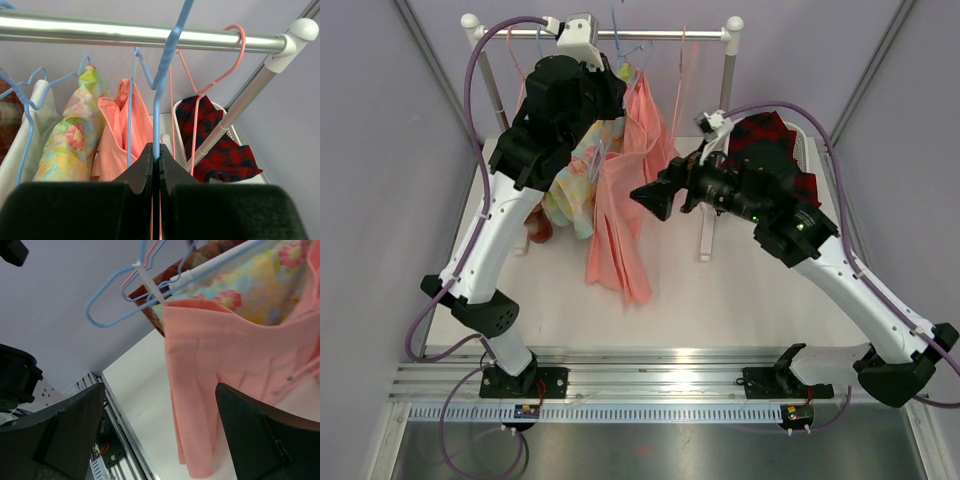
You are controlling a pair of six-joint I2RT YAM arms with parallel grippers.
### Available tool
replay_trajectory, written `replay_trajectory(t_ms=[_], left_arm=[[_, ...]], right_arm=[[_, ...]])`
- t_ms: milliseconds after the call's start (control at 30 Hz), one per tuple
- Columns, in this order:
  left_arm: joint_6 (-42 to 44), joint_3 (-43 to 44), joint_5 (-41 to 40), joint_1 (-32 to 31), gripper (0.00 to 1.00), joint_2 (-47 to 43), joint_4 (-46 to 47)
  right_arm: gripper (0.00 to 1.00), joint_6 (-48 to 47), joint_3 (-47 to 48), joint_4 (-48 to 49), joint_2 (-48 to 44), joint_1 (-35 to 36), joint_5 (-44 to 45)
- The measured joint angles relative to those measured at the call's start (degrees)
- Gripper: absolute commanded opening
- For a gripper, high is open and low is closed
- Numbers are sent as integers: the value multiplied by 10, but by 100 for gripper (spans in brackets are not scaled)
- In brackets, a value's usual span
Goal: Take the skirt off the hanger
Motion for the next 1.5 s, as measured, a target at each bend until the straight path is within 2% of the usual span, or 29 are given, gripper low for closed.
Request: replay_trajectory(t_ms=[100,267,500,533,567,633,667,800,900,933,1233,1500], left_arm=[[0,-9,-6,-6,0,-8,-6],[-3,-9,-9,-11,0,-12,-9],[-9,-26,-12,-12,0,-31,-8],[-11,-31,-11,-12,0,-36,-9],[-12,-35,-11,-12,0,-40,-9],[-15,-46,-12,-12,0,-50,-9],[-16,-50,-12,-12,0,-55,-9],[-24,-69,-12,-12,0,-73,-7],[-29,-81,-12,-12,0,-82,-6],[-31,-83,-12,-11,0,-84,-6],[-41,-100,-13,-13,0,-88,11],[-39,-135,-40,-21,0,-87,32]], right_arm=[[99,-13,53,-2,47,75,50],[99,-21,87,-3,121,154,139],[99,-21,92,-11,177,176,207],[96,-21,92,-11,179,176,216],[82,-22,92,-10,179,176,222],[61,-25,92,-10,179,176,233],[41,-26,91,-7,179,176,240],[21,-30,92,2,179,176,252],[2,-32,92,6,179,176,256],[0,-33,92,7,179,176,256],[0,-40,96,-1,179,201,256],[0,-76,159,-61,171,317,302]])
